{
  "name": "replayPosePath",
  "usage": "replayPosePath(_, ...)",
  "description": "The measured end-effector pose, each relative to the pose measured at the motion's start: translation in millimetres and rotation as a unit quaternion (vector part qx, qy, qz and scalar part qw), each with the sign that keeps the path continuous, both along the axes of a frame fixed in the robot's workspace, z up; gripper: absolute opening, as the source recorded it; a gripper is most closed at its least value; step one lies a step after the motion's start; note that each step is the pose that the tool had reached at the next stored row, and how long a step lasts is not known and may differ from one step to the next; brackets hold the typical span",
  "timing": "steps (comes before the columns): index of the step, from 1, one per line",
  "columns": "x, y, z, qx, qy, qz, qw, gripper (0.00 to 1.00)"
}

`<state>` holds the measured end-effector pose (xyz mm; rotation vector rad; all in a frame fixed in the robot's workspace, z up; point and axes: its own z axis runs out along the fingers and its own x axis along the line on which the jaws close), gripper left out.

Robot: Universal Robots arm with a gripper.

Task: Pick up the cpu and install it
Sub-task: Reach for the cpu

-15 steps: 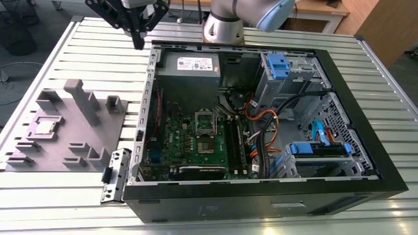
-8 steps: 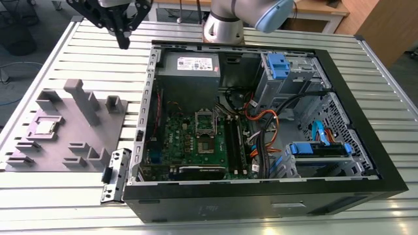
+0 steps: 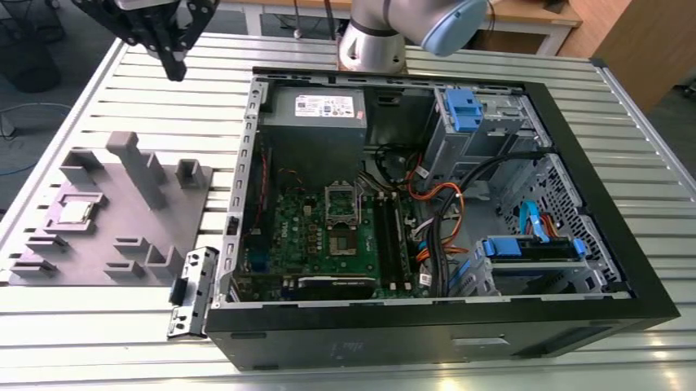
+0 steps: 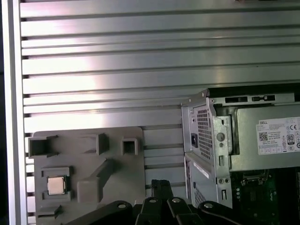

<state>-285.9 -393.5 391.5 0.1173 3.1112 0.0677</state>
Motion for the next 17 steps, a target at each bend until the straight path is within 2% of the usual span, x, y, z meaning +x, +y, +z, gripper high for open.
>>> replayPosePath(11, -44.1, 0.0, -0.7, 0.0000, 0.0001, 0.000, 1.00000, 0.11)
replayPosePath(17, -63.3, 0.0, -1.5, 0.0000, 0.0001, 0.000, 1.00000, 0.11)
